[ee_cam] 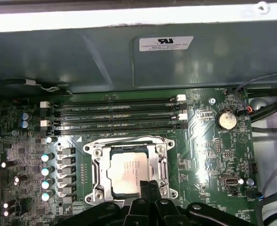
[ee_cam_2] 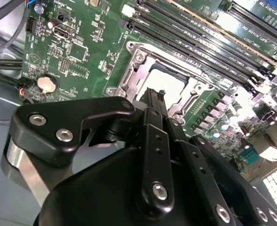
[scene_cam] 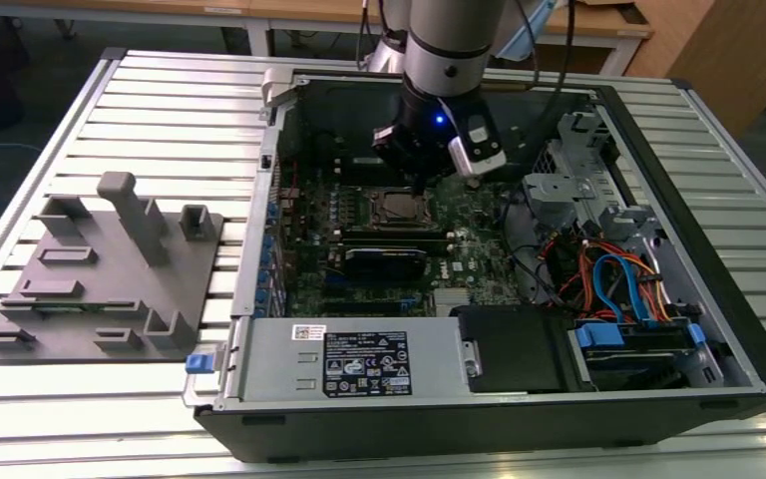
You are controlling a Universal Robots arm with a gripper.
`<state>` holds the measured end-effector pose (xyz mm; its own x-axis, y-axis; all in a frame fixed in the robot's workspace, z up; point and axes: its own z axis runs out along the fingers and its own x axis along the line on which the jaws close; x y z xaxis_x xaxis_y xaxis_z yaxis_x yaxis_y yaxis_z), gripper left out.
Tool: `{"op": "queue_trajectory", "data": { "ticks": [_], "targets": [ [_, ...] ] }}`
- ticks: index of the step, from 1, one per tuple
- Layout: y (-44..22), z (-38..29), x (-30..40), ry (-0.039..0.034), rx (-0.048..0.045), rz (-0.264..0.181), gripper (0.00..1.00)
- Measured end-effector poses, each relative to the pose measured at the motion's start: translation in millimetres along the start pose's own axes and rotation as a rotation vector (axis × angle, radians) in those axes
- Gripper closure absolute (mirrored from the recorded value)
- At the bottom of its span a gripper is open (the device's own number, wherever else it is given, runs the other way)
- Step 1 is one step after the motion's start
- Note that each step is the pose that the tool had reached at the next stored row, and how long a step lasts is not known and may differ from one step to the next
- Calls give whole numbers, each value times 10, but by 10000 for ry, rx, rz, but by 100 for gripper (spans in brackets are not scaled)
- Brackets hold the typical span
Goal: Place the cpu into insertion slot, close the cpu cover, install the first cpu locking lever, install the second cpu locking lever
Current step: 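Install the second cpu locking lever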
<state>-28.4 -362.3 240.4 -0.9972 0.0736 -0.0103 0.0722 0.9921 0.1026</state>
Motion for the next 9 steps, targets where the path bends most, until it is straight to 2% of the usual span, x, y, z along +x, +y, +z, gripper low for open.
{"op": "queue_trajectory", "data": {
  "ticks": [4,9],
  "targets": [
    [-34,-4,-2,1,3,1,90],
    [-120,-12,-9,0,2,0,90]
  ]
}}
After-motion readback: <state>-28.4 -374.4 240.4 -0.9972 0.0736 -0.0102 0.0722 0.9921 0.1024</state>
